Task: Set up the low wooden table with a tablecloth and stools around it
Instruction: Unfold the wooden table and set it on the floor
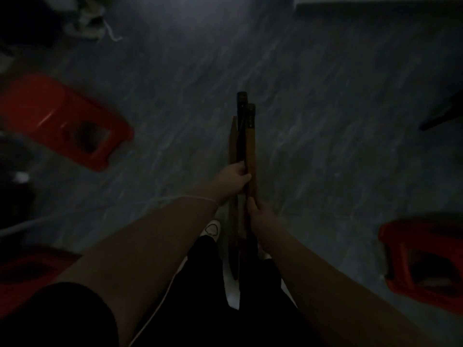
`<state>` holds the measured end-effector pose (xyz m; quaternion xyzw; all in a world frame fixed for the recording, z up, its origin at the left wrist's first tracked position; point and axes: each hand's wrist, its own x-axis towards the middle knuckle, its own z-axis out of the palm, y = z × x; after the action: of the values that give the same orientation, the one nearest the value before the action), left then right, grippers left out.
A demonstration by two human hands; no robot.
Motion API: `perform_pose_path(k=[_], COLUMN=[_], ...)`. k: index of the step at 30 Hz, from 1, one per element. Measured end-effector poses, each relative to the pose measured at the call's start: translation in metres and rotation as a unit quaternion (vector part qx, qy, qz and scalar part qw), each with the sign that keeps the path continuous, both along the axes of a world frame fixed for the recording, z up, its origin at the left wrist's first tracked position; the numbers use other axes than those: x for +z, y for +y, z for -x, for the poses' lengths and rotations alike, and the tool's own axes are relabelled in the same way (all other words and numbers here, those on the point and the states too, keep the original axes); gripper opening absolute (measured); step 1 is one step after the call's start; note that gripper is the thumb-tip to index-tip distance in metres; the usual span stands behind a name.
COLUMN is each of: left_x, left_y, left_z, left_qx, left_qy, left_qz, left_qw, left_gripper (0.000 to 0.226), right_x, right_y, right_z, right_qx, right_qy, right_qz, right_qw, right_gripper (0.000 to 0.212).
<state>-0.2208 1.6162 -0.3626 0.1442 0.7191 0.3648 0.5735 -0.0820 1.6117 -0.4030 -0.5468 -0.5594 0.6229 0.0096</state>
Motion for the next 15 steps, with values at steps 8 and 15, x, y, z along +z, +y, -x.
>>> perform_pose_path(k=[8,15], left_x=[-0.072,-0.157], left_y=[0.012,0.022], left_z=[0.023,0.036], left_qx=[0.063,0.046], left_qy=[0.051,0.041], left_qz=[0.042,0.038], left_qw=[0.996,0.997], left_gripper=[0.031,0.027], right_x=[-0.075,-0.153], right_y=[0.02,0.029], right_z=[0.025,0.039], right_qx=[0.035,0.017], right_qy=[0.051,0.043], right_qz=[0.046,0.068], right_qw=[0.997,0.997], right_gripper=[0.029,0.029])
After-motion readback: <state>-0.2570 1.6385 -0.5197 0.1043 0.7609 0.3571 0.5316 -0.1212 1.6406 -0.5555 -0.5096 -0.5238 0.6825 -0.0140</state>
